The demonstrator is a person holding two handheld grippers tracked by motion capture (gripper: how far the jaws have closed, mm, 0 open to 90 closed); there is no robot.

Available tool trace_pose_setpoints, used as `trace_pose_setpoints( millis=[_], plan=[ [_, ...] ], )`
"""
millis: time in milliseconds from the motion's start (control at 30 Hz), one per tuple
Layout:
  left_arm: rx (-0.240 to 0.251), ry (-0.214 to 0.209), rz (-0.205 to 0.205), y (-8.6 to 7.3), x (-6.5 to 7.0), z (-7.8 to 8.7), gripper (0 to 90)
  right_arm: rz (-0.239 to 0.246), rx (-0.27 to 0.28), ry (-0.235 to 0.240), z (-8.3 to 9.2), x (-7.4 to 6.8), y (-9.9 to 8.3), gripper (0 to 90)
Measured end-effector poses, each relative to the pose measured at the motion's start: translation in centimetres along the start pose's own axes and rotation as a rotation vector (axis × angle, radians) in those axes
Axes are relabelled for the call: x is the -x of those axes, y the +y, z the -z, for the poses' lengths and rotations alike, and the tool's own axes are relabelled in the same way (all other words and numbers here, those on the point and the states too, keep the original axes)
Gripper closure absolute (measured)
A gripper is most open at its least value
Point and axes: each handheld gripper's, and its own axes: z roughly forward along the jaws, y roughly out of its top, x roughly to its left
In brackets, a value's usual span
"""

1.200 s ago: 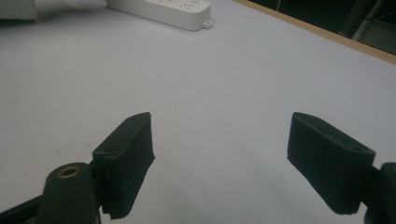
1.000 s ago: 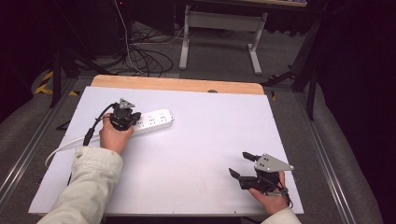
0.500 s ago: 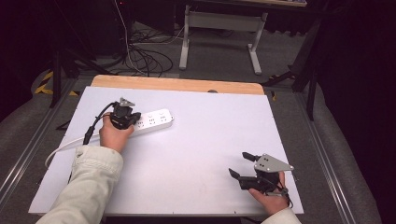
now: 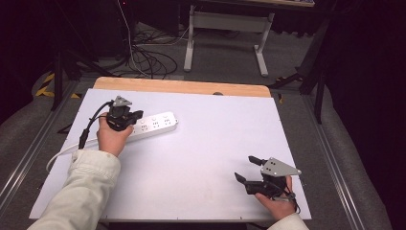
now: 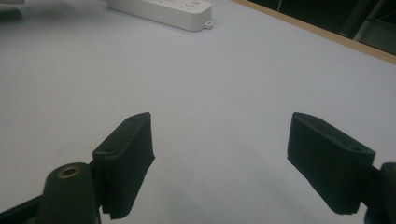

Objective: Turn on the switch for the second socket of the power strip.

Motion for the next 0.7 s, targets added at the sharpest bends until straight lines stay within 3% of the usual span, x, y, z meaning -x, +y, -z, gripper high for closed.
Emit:
trace_pose_setpoints(
  millis=[567,700],
  plan=[
    [0.043,-0.007,-0.035,0.9,1.1,2.4,89.9,-0.002,-0.003,0.000,-0.1,0.0,0.0,23.0],
    [0.060,-0.021,-0.023,0.9,1.1,2.9,89.6,0.001,-0.002,0.000,-0.1,0.0,0.0,23.0]
  ],
)
